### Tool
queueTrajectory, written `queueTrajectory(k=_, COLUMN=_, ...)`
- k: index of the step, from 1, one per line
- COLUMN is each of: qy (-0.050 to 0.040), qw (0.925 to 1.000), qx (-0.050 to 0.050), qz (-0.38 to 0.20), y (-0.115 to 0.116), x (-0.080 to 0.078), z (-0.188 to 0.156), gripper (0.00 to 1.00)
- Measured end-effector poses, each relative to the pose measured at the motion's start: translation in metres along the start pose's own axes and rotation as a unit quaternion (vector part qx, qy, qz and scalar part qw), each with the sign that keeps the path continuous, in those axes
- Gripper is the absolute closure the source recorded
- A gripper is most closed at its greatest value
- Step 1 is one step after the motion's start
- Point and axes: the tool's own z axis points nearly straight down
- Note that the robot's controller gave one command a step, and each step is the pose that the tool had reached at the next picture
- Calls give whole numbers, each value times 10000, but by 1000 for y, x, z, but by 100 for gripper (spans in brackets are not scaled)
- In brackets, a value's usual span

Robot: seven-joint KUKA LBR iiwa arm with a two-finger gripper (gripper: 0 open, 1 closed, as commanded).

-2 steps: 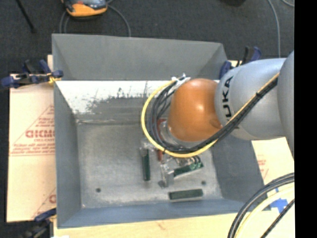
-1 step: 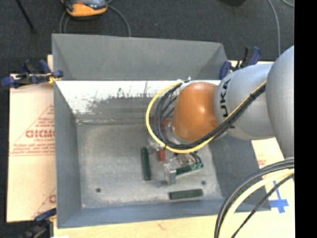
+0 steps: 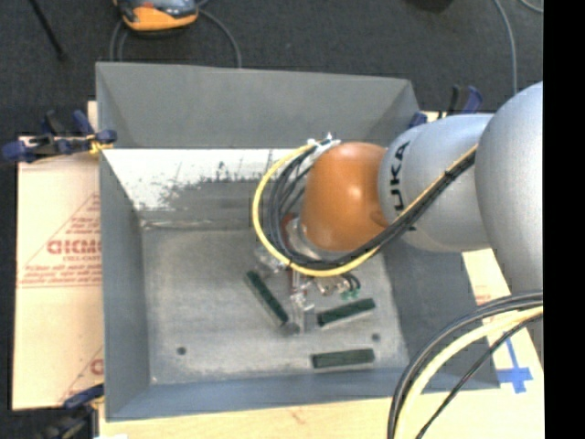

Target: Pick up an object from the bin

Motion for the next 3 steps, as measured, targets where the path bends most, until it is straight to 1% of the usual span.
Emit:
queueTrajectory(k=1, qy=-9, qw=9838, qx=-12, qz=-1790, y=34, x=-12, z=1, gripper=100)
queueTrajectory(k=2, qy=-9, qw=9839, qx=-14, qz=-1784, y=34, x=-12, z=1, gripper=100)
queueTrajectory(k=3, qy=-20, qw=9830, qx=-2, qz=-1836, y=54, x=-19, z=-154, gripper=100)
